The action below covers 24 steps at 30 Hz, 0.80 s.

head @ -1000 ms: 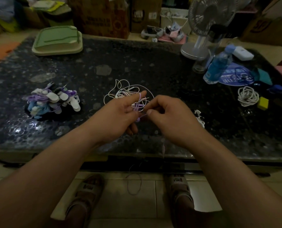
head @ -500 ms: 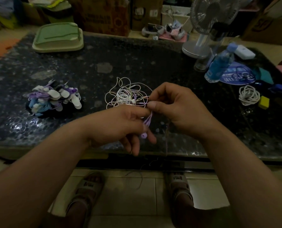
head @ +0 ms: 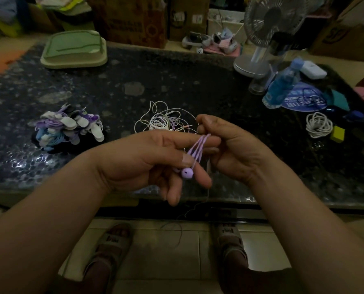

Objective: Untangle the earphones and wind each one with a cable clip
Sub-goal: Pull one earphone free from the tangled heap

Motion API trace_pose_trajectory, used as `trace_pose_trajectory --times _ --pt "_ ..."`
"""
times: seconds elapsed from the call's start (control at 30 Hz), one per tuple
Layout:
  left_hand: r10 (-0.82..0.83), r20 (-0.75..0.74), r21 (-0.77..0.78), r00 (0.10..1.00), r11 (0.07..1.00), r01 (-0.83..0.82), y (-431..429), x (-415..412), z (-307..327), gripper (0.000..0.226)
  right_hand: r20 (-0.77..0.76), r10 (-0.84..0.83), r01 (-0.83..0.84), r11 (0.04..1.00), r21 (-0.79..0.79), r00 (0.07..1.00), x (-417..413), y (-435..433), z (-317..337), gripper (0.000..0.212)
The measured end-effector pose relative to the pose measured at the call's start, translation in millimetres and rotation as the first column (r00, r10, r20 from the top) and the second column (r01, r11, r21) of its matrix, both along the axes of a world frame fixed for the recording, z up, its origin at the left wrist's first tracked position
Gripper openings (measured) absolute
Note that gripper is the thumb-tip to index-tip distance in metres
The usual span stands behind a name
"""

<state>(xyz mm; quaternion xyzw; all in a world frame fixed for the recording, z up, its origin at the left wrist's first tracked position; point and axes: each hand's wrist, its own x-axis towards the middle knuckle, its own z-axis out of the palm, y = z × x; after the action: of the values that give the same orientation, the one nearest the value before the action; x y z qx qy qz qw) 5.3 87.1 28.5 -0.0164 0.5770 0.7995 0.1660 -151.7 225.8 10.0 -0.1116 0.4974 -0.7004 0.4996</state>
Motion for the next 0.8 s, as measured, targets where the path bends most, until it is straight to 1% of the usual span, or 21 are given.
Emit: trace_pose_trajectory --times 0.07,0.2,0.3,0.37,0.5,0.6,0.7,0.8 --pt "-0.078 0.002 0.004 0.997 0.997 0.078 4.6 -0.4 -0.9 0.054 0.002 -0.024 0.024 1.0 -0.005 1.0 -0.2 -3.1 -1.7 0.016" --pt "-0.172 0.022 0.022 0.985 0.985 0.172 7.7 -3.4 -2.3 0.054 -0.009 -0.017 0.017 0.998 -0.057 1.0 3.8 -7.6 -5.3 0.017" --pt "-0.207 0.034 0.022 0.978 0.978 0.206 7.9 -3.2 -1.8 0.052 -0.021 0.0 -0.001 0.997 -0.077 1.0 4.6 -7.6 -6.2 0.019" --pt "-0.215 0.057 -0.014 0.975 0.976 0.216 9.2 -3.1 -1.6 0.053 -0.03 -0.008 0.006 0.997 -0.078 1.0 2.3 -6.6 -5.1 0.019" --pt "-0.18 0.113 -0.067 0.977 0.98 0.189 13.1 -2.5 -1.4 0.055 -0.05 -0.056 0.054 0.997 -0.057 0.997 -3.3 -4.5 -4.9 0.011" --pt "-0.098 0.151 -0.149 0.984 0.981 0.121 14.0 -2.5 -2.6 0.054 -0.041 -0.11 0.107 0.992 -0.062 0.993 -6.7 -2.3 -2.7 0.012" --pt "-0.019 0.199 -0.241 0.98 0.968 0.067 14.4 -2.4 -7.0 0.05 -0.063 -0.165 0.163 0.986 -0.041 0.984 -9.8 -0.5 2.1 0.013" --pt "-0.011 0.21 -0.29 0.978 0.954 0.073 15.3 -3.1 -8.3 0.046 -0.08 -0.206 0.204 0.978 -0.03 0.975 -10.8 1.0 3.8 0.012"
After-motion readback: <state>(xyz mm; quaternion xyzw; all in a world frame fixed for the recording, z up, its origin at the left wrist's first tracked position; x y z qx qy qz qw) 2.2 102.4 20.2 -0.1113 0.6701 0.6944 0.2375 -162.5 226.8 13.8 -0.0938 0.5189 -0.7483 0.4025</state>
